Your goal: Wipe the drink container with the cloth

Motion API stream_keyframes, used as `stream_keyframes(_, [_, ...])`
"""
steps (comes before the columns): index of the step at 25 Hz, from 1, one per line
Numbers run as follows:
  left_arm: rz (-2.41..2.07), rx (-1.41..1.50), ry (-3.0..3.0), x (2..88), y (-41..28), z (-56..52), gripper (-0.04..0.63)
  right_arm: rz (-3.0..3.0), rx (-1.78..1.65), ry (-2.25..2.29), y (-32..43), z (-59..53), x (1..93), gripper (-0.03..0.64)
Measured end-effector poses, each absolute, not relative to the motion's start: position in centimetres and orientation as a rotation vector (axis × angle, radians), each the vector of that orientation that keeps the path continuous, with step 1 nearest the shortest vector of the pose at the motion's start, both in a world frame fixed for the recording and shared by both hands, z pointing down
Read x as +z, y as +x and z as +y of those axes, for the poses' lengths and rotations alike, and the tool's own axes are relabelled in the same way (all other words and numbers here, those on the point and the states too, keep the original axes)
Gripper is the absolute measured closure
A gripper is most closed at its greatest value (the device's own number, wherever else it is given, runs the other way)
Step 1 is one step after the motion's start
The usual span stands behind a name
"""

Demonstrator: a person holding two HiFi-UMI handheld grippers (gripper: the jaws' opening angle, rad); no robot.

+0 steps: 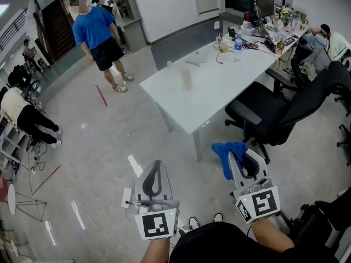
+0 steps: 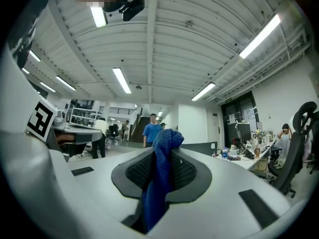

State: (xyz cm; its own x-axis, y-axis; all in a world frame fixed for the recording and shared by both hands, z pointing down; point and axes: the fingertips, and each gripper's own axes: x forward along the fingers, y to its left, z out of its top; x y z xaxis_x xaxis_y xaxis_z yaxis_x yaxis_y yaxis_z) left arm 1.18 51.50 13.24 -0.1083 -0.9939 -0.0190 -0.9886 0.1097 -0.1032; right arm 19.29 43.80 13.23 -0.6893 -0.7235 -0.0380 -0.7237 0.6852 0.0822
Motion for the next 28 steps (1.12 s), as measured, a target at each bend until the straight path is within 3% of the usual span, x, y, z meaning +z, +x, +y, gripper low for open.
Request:
stream_keyframes(14, [2.366, -0.127, -1.924, 13.9, 3.1, 51.9, 0.592, 2.936, 0.14, -1.133, 21.3, 42.2, 14.9, 0.558])
stream_keyframes(28, [2.33, -0.098, -1.945, 15.4, -0.4, 42.4, 0.594, 2.921, 0.168, -1.187, 18.5, 33.5, 15.9, 0.558])
